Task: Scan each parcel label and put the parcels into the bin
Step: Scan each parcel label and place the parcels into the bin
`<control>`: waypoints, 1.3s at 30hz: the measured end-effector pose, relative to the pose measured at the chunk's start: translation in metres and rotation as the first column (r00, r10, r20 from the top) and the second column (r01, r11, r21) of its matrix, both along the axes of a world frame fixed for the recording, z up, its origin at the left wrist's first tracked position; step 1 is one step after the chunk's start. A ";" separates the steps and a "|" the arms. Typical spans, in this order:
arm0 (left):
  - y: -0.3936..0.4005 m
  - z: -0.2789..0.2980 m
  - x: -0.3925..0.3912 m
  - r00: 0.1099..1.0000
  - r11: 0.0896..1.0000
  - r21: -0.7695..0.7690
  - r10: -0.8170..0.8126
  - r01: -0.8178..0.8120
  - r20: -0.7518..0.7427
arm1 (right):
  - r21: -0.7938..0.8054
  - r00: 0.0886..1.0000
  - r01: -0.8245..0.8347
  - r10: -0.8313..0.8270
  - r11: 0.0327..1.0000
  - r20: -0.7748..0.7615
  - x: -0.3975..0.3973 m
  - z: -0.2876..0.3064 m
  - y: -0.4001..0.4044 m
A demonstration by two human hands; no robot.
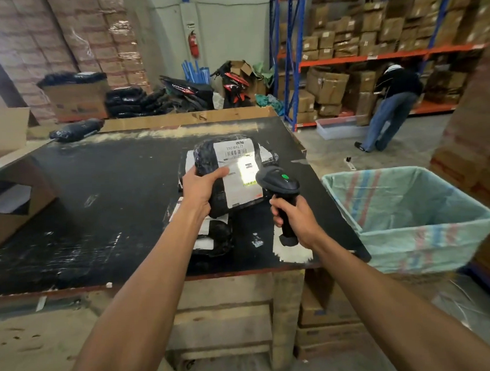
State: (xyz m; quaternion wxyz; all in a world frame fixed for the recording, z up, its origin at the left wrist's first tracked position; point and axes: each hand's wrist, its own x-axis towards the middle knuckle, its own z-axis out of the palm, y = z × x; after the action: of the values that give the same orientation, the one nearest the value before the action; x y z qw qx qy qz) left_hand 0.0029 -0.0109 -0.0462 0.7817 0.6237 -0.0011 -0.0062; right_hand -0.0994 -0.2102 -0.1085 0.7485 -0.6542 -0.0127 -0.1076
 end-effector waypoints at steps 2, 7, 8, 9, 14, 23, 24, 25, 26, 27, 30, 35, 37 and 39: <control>-0.006 -0.004 -0.001 1.000 1.000 -0.007 -0.001 0.001 0.021 | -0.078 1.000 -0.017 0.018 0.997 0.005 -0.005 -0.001 -0.001; -0.018 -0.004 -0.001 0.999 0.999 -0.033 0.013 -0.012 0.051 | -0.134 1.000 0.011 -0.012 0.991 -0.005 -0.012 -0.003 -0.008; -0.018 -0.004 0.000 0.998 0.999 -0.036 0.018 -0.016 0.056 | -0.119 1.000 0.023 -0.024 0.993 -0.004 -0.012 -0.003 -0.009; -0.019 -0.003 0.000 0.998 0.999 -0.037 0.022 -0.020 0.061 | -0.109 0.999 0.034 -0.034 0.993 -0.003 -0.012 -0.003 -0.011; -0.022 -0.003 0.004 0.996 0.998 -0.053 0.031 -0.026 0.080 | -0.124 0.999 0.044 -0.041 0.991 0.021 -0.007 -0.002 -0.014; -0.024 -0.001 0.009 0.998 0.995 -0.101 0.009 -0.002 0.065 | -0.137 0.882 0.207 -0.245 0.969 -0.402 0.012 -0.017 -0.042; -0.025 -0.002 0.009 0.999 0.994 -0.105 0.001 0.005 0.049 | -0.154 0.859 0.173 -0.225 0.973 -0.459 0.012 -0.021 -0.046; -0.027 -0.003 0.008 0.999 0.994 -0.107 -0.007 0.010 0.032 | -0.152 0.841 0.149 -0.206 0.977 -0.500 0.013 -0.027 -0.051; -0.029 -0.005 0.007 1.000 0.994 -0.104 -0.016 0.018 0.021 | -0.124 0.827 0.144 -0.189 0.982 -0.529 0.013 -0.031 -0.053; -0.031 -0.007 0.005 1.000 0.994 -0.102 -0.029 0.030 0.012 | -0.081 0.820 0.152 -0.171 0.985 -0.546 0.014 -0.036 -0.056; -0.043 -0.016 -0.002 0.996 0.990 -0.111 -0.086 0.084 -0.007 | -0.013 0.825 0.159 -0.140 0.987 -0.547 0.021 -0.048 -0.059; -0.071 -0.028 -0.010 0.988 0.983 -0.116 -0.147 0.140 -0.054 | 0.005 0.843 0.163 -0.137 0.987 -0.519 0.036 -0.057 -0.062; -0.088 -0.032 -0.008 0.981 0.978 -0.129 -0.176 0.165 -0.077 | 0.019 0.869 0.087 -0.067 0.996 -0.491 0.040 -0.058 -0.073; -0.109 -0.036 -0.005 0.972 0.971 -0.133 -0.212 0.198 -0.101 | 0.012 0.864 0.085 -0.068 0.996 -0.500 0.041 -0.056 -0.094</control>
State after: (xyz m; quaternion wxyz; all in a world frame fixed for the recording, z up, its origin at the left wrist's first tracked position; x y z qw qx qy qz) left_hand -0.0023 -0.1197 -0.0823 0.8123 0.5698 -0.0215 -0.1227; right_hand -0.0588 -0.3044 -0.1646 0.7326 -0.6469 0.2087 0.0352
